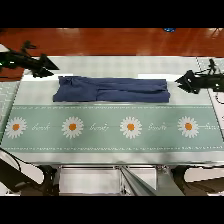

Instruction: Fold the shirts.

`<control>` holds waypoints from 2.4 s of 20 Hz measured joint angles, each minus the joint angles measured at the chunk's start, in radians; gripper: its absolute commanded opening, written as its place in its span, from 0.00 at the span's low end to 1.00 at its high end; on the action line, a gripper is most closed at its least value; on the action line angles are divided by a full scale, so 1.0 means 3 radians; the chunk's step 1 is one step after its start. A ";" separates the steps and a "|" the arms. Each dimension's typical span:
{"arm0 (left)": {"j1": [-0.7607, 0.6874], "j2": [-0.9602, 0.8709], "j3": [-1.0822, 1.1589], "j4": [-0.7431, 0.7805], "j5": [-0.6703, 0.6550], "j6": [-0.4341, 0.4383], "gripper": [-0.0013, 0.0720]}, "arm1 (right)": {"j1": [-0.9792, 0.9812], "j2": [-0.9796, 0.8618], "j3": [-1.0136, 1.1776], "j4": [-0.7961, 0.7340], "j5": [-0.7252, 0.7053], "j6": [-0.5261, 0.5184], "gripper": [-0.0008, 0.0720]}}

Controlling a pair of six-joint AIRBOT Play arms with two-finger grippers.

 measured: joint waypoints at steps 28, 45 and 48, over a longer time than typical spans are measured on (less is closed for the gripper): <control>-0.0501 0.2955 -0.3445 0.0446 0.1912 0.0374 0.04 | 0.0668 -0.0163 0.0015 0.0126 -0.0043 0.0070 0.05; -0.2993 0.0829 -0.1528 0.0088 0.1737 0.0463 0.04 | 0.0655 0.3868 -0.1520 -0.0725 0.0683 0.0891 0.05; -0.3338 0.0296 -0.1008 -0.0010 0.1606 0.0309 0.04 | 0.0655 0.4042 -0.1534 -0.0655 0.0788 0.0960 0.05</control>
